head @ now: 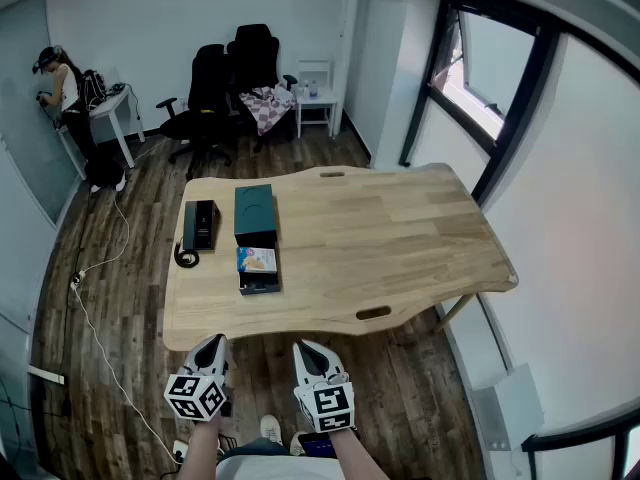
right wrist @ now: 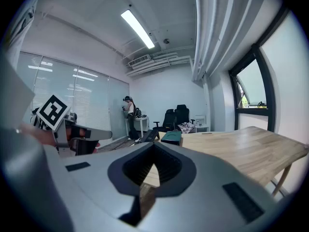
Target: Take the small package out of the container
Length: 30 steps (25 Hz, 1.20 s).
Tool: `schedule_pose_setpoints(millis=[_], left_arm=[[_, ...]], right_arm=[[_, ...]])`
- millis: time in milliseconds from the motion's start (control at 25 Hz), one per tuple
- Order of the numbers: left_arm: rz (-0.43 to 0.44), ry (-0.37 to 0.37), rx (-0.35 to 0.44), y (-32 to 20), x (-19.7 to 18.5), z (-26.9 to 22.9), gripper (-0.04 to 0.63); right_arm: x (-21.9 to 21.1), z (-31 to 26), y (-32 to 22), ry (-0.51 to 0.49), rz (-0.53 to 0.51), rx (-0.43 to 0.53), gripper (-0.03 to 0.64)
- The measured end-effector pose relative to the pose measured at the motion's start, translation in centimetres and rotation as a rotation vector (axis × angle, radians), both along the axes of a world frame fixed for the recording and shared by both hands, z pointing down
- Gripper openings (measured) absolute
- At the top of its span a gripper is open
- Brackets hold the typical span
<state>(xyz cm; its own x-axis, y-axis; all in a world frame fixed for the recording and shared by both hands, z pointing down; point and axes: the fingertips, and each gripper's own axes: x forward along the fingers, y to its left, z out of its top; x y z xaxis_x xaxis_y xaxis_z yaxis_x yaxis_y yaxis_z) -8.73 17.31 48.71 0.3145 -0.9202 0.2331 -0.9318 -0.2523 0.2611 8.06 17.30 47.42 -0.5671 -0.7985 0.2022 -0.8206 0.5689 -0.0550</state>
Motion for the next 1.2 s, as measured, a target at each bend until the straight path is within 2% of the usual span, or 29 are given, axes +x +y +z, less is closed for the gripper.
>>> schedule_pose_setpoints(millis=[200,440,680,920,1080,1200], left_arm=[[0.009,-0.003,-0.005,0.0,1.1,-0.1,0.002],[0.007,0.033,0.015,0.0,1.4,-1.5,0.002],[0.03,0.021,0.02,-1.0,2.2,-1.5,0.002],[0.047,0.028,0.032,-5.3,2.0,-1.1,0.002],[0.052,0.101,0.049,-10.3,1.3,-1.4,0.002],[0.081,0.1,0.05,-14.5,1.0,-1.7,0.002]], right_arm=[[1.3,0.4,0.0,0.018,0.011,-0.011,0.006],[2.7,-0.2,-0.2,-0.028,0.033,-0.017,0.006],[3.6,0.3,-0.9,-0.054,0.046,-0.025,0.006],[3.5,1.5,-4.7,-0.046,0.066,-0.04,0.006],[2.0,1.6,-9.3,-0.04,0.064,-0.043,0.006],[1.1,1.7,-12.7,-0.036,0.076,-0.058,0.006]])
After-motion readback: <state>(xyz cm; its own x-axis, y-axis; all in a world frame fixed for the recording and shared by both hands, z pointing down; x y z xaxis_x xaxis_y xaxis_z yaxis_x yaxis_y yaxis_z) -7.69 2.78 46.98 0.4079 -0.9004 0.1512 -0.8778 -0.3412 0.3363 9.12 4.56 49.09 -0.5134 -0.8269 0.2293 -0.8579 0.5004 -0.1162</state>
